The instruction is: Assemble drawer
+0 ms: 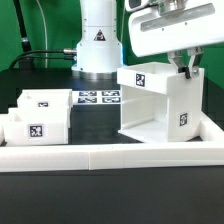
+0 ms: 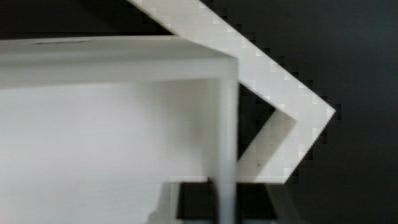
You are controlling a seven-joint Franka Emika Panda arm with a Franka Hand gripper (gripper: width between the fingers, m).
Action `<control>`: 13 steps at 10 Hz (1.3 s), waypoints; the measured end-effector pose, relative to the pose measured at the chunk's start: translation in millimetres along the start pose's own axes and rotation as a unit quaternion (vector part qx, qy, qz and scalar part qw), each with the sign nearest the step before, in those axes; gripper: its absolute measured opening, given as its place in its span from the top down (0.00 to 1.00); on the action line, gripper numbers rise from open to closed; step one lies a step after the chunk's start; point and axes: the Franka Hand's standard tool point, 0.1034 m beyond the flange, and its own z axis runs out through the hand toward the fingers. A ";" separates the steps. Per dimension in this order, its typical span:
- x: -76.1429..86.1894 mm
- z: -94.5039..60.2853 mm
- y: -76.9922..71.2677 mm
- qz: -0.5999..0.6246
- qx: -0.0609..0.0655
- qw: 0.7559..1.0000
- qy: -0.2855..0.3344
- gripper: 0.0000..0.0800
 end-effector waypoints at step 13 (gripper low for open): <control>23.4 5.3 -28.2 0.297 0.031 0.954 -0.020 0.95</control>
Offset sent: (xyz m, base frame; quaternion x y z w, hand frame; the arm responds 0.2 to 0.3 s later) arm -0.0040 -0.0307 -0.0127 -0.0555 -0.0258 0.3962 0.9161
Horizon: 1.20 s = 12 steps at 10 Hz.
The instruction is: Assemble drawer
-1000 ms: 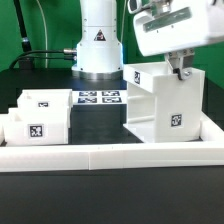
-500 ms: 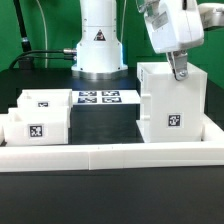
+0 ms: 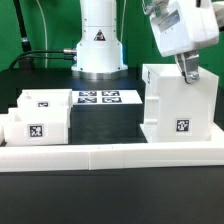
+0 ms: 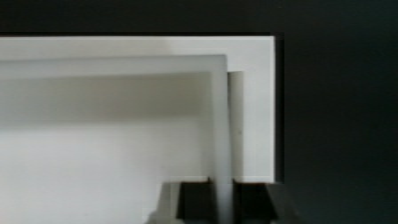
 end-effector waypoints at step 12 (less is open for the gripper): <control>2.9 5.9 -23.9 -0.012 0.012 1.000 0.002 0.32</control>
Offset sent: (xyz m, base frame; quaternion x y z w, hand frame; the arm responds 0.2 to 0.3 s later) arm 0.0287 0.0017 -0.0066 0.0106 0.0230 -0.0093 0.9996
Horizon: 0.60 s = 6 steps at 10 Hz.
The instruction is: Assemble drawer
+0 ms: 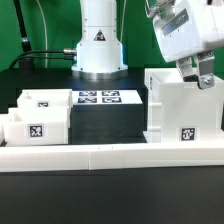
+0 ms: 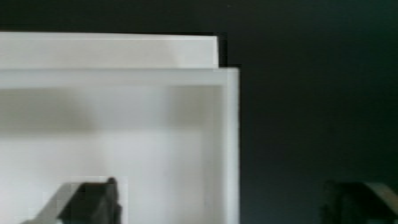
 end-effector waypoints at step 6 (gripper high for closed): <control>4.0 -27.1 11.4 -0.074 -0.002 0.997 -0.006 0.19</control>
Offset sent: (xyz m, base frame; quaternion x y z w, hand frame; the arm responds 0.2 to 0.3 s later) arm -0.0301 -0.0038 0.0195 -0.0528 -0.0257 -0.0740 0.9955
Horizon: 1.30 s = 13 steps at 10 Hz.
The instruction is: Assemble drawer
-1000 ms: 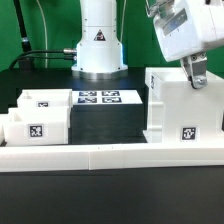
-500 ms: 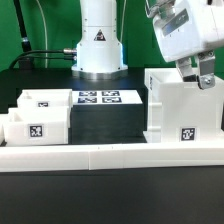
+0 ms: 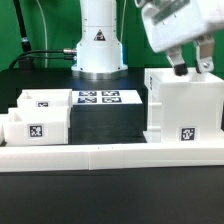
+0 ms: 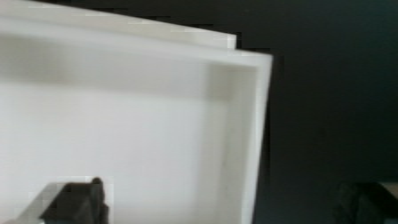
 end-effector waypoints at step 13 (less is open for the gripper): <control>49.6 -44.9 20.8 -0.475 -0.006 0.880 0.014 0.19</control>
Offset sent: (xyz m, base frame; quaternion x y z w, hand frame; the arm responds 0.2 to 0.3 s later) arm 0.0000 0.0000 0.0000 0.0000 0.0000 0.0000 1.0000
